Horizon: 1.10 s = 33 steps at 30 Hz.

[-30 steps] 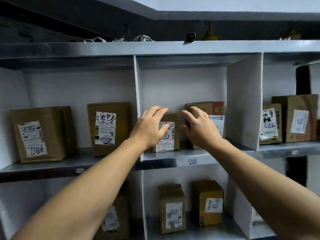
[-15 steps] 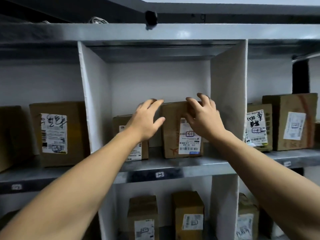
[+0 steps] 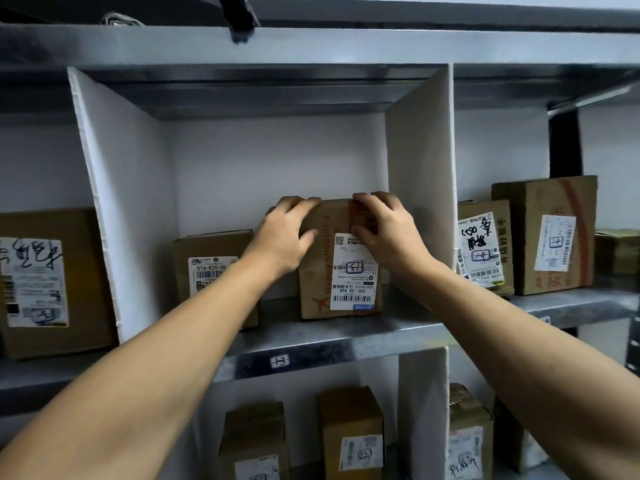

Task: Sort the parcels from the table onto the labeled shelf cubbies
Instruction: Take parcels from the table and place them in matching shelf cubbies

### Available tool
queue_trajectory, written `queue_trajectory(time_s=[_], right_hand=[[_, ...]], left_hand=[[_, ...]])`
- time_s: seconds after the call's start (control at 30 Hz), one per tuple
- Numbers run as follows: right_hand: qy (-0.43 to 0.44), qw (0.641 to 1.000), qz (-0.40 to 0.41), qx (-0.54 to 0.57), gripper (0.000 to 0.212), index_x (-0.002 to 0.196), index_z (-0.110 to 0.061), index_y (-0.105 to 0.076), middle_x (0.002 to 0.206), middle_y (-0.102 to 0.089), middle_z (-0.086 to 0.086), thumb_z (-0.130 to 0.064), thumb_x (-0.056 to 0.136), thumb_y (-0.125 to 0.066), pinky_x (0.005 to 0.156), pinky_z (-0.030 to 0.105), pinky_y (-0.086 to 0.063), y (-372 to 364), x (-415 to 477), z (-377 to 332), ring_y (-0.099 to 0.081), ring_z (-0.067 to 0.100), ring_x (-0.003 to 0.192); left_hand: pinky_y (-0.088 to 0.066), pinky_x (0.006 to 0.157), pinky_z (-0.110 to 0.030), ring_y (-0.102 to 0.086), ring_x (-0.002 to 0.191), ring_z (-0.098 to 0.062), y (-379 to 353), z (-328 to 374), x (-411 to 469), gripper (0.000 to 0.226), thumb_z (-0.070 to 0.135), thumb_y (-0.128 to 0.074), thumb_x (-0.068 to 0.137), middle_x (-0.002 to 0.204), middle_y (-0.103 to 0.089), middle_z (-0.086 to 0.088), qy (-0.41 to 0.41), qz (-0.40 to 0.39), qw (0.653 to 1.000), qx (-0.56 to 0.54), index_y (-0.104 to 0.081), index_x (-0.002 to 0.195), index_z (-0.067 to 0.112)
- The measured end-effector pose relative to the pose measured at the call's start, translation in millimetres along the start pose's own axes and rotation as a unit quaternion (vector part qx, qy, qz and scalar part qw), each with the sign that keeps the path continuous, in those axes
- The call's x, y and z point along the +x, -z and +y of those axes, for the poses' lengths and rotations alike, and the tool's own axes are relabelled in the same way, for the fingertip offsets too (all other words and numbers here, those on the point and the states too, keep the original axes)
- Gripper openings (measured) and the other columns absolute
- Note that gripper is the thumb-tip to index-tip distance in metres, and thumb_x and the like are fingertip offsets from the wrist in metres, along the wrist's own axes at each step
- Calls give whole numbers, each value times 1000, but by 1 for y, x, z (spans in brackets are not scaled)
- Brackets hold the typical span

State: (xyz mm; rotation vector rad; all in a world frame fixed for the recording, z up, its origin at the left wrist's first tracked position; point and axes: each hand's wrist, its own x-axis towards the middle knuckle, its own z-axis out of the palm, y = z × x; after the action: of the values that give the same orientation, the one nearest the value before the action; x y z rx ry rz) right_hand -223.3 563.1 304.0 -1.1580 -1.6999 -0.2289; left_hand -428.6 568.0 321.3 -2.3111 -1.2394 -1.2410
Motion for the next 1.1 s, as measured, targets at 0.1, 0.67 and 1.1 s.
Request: queue_trajectory(time_s=[0.1, 0.67, 1.1], right_hand=[[-8, 1000, -5, -4, 56, 141, -21, -54, 142, -48, 12, -16, 88, -72, 109, 39, -43, 5, 2, 6, -51, 31, 127], [-29, 999, -16, -19, 61, 146, -27, -48, 153, -40, 12, -21, 90, -71, 110, 40, -39, 2, 3, 7, -45, 34, 136], [47, 974, -29, -220, 51, 142, -20, -51, 150, -45, 14, -33, 94, -63, 97, 56, -48, 34, -41, -3, -44, 39, 132]], left_hand=[[-39, 109, -44, -44, 128, -29, -7, 5, 3, 52, 24, -61, 93, 139, -46, -8, 0, 2, 1000, -6, -45, 143, 24], [-41, 107, -44, -43, 129, -29, -11, 0, 5, 56, 31, -61, 93, 142, -43, -8, 10, -18, 1000, -6, -39, 145, 27], [-35, 109, -47, -36, 134, -27, 12, 4, -32, 58, 35, -61, 91, 147, -40, -6, 2, 13, 998, 54, -39, 144, 26]])
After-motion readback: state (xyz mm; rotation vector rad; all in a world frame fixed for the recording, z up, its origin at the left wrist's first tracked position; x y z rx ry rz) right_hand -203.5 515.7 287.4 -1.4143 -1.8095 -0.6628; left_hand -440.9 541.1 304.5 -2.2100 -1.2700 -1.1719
